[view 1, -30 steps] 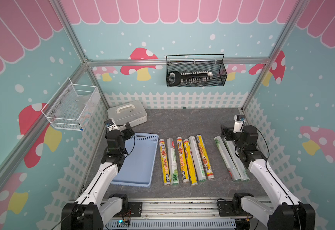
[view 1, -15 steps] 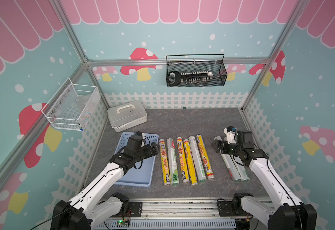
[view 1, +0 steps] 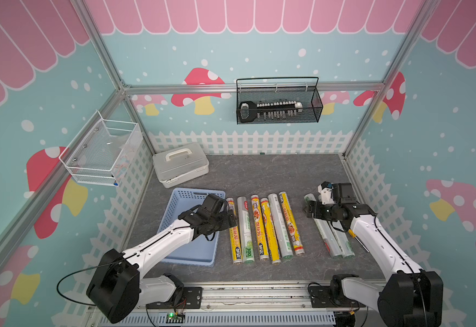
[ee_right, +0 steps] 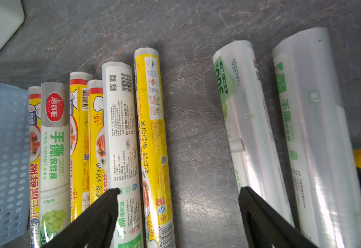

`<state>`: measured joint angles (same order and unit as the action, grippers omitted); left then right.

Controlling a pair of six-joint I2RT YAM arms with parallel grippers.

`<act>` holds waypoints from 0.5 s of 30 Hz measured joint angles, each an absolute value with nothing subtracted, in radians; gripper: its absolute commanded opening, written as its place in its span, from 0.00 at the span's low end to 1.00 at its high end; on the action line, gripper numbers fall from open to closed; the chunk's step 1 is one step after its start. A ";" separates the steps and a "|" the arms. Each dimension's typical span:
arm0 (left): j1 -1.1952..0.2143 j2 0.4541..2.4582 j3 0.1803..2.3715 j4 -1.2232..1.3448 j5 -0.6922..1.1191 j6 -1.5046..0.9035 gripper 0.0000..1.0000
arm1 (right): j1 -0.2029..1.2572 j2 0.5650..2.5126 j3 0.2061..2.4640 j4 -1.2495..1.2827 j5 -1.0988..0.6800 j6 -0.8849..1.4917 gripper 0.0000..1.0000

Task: Put the plastic wrap into the basket
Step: Move the basket to the center of the board.

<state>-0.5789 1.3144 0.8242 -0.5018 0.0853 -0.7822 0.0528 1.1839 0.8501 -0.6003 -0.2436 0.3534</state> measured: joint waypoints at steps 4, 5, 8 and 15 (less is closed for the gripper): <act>-0.625 1.414 0.895 -0.469 0.106 -0.783 0.95 | 0.053 1.192 0.872 -0.642 -0.160 0.352 0.94; -0.634 1.436 0.914 -0.461 0.109 -0.783 0.95 | 0.053 1.194 0.883 -0.652 -0.131 0.350 0.94; -0.659 1.502 0.972 -0.445 0.121 -0.783 0.95 | 0.052 1.214 0.919 -0.680 -0.054 0.345 0.94; -0.707 1.619 1.090 -0.444 0.128 -0.783 0.95 | 0.006 1.306 0.969 -0.710 0.057 0.341 0.93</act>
